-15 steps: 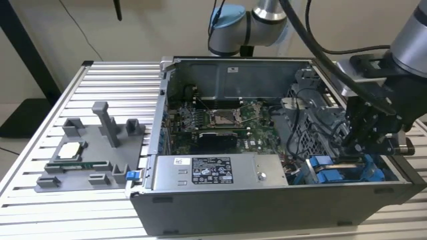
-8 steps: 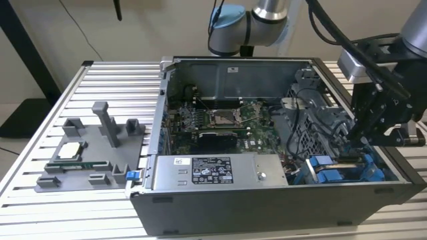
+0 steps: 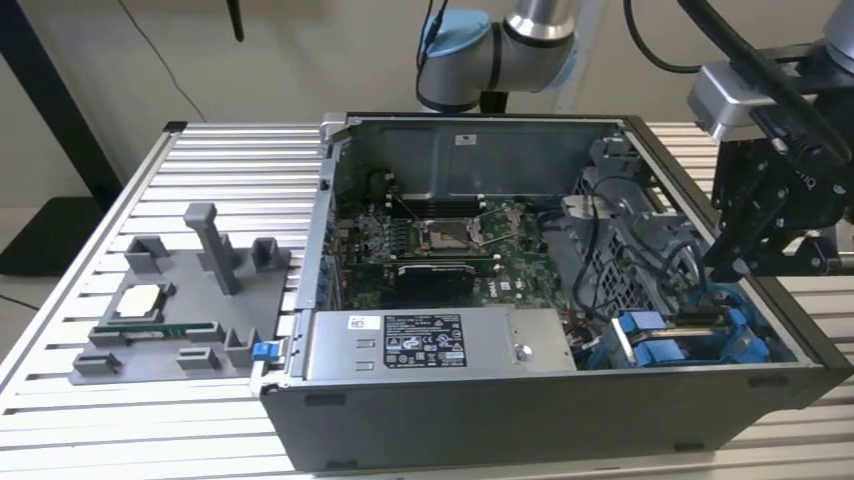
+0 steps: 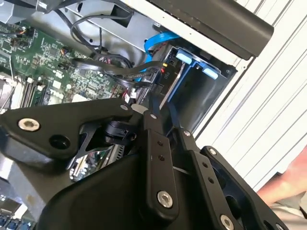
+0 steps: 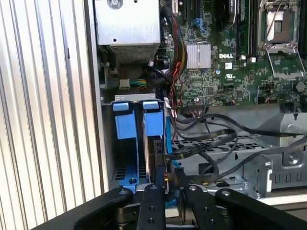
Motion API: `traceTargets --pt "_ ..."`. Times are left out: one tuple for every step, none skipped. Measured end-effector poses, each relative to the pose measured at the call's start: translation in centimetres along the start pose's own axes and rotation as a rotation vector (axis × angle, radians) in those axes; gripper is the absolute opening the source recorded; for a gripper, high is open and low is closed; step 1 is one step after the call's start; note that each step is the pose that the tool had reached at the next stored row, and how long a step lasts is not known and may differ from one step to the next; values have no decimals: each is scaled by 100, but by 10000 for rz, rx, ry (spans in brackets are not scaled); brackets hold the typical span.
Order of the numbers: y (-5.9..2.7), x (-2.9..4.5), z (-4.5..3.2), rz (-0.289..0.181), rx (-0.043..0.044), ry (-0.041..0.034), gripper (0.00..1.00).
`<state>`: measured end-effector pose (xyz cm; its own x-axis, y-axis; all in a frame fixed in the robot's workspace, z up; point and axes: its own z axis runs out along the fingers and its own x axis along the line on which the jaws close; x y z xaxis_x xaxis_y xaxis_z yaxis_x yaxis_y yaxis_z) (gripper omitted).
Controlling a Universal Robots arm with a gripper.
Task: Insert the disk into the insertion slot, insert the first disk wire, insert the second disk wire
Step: 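Insert the second disk wire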
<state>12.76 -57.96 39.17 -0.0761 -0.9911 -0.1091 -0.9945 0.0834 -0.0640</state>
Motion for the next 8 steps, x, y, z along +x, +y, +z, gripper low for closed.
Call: traceTargets --pt "0 -1 -7 0 0 -1 100" --pt "0 -1 -9 1 0 -2 100" --pt "0 -1 -10 1 0 -1 100" --pt "0 -1 -10 1 0 -1 100" --pt "0 -1 -12 1 0 1 100" --pt "0 -1 -13 1 0 1 100" --pt "0 -2 -13 1 0 1 100" --pt "0 -1 -14 1 0 1 100"
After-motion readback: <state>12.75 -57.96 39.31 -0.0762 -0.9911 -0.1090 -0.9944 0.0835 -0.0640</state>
